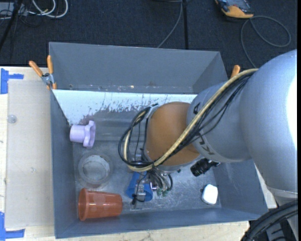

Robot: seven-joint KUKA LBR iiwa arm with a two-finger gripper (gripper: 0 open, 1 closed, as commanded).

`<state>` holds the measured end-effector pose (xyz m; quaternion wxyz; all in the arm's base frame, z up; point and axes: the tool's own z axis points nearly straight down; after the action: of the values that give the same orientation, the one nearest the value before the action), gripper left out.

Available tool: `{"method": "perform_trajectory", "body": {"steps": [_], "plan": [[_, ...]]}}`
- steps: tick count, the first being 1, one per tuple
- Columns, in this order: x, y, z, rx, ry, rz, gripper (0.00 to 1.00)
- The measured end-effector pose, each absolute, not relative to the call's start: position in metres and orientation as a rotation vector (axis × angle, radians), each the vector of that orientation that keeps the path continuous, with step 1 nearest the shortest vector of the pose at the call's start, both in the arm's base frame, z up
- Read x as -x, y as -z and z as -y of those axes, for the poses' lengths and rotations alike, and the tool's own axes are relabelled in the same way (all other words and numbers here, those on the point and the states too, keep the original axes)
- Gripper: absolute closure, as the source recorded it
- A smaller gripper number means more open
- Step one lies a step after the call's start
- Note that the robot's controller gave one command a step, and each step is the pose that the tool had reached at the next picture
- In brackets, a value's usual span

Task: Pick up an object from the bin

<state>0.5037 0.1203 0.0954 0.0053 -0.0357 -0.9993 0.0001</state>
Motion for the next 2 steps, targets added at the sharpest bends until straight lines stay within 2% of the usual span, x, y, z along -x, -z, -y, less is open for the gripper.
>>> {"method": "perform_trajectory", "body": {"steps": [1, 2], "plan": [[-0.5122, -0.0715, -0.103, 0.061, 0.005, 3.131, 1.0], [-0.5122, -0.0715, -0.103, 0.062, 0.005, 3.131, 1.0]]}}
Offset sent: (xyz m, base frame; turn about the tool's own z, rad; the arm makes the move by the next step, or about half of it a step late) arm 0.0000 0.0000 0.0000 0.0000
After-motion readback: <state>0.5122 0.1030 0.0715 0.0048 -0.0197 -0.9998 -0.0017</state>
